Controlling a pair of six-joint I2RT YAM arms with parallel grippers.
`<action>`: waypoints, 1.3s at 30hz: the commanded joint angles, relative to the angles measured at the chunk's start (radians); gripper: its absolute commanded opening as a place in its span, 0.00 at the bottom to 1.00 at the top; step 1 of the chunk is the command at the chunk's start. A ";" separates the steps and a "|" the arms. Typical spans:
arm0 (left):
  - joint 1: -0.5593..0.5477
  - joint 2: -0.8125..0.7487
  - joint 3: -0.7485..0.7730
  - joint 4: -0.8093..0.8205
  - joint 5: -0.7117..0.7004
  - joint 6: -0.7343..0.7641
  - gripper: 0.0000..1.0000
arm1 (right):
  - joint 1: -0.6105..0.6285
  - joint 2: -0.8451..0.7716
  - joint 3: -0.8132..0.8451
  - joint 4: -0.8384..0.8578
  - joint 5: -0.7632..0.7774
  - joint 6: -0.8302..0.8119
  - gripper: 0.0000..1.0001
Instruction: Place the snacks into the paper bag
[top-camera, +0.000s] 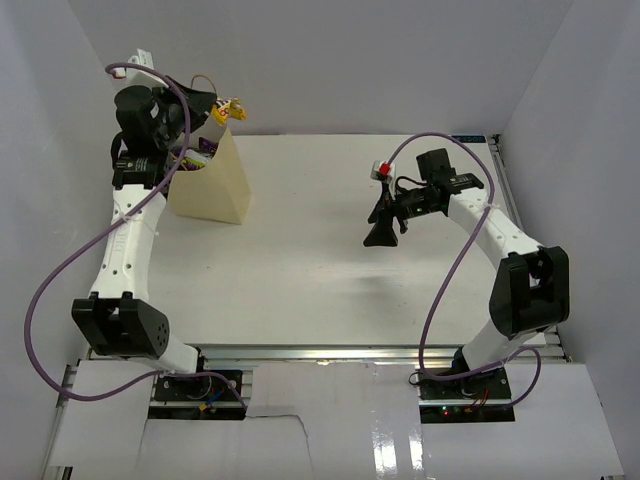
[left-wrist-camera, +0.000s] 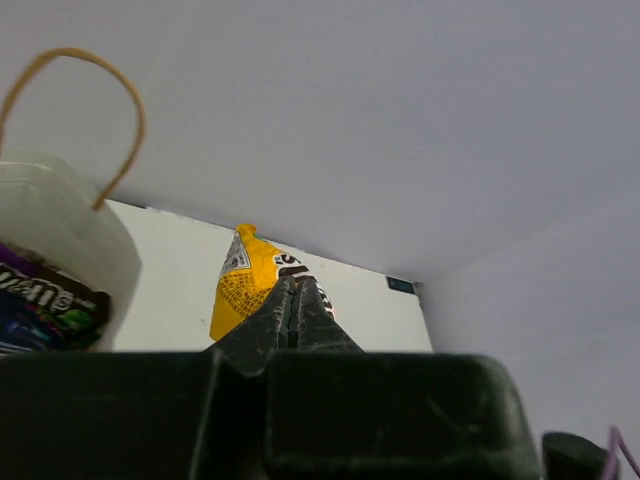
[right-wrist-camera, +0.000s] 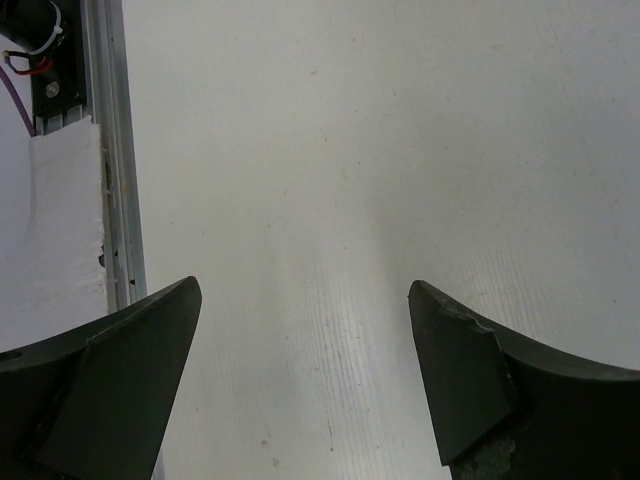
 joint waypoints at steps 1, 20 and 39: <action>0.009 0.054 0.036 -0.074 -0.205 0.088 0.00 | -0.019 -0.042 -0.010 0.012 -0.002 0.005 0.90; 0.075 0.082 0.027 -0.097 -0.352 0.158 0.06 | -0.062 -0.076 -0.024 0.011 0.049 0.029 0.90; 0.078 -0.281 -0.282 0.178 0.396 0.210 0.98 | -0.080 -0.199 0.030 0.221 0.906 0.310 0.90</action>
